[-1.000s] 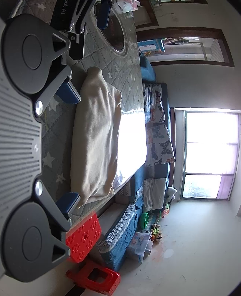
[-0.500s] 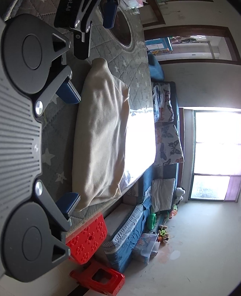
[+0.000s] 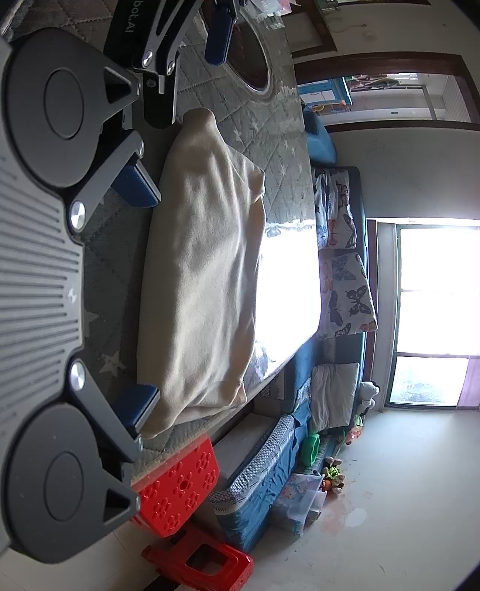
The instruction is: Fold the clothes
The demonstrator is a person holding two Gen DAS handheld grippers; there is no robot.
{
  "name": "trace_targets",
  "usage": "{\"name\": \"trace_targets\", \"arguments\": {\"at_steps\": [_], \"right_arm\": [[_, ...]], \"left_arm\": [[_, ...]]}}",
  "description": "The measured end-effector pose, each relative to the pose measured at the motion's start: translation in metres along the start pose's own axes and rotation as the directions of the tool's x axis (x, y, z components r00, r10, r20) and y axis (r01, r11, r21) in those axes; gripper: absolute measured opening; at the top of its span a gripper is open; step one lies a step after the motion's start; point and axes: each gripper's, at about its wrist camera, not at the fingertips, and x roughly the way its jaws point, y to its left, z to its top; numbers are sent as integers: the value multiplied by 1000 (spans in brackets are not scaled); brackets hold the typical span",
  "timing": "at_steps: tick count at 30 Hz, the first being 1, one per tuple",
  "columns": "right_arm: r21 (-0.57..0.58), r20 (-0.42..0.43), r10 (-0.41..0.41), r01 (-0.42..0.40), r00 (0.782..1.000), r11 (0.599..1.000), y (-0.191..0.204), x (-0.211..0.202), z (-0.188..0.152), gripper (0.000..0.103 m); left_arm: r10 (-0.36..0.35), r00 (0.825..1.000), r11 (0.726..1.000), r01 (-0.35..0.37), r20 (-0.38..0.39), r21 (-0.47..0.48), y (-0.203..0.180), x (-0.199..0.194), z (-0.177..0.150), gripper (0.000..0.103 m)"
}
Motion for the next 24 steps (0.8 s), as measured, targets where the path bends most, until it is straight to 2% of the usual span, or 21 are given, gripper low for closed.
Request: {"name": "trace_targets", "arguments": {"at_steps": [24], "right_arm": [[5, -48, 11, -11, 999, 1000, -6, 18, 1, 103]], "left_arm": [[17, 999, 1000, -17, -34, 9, 1, 10, 3, 103]]}}
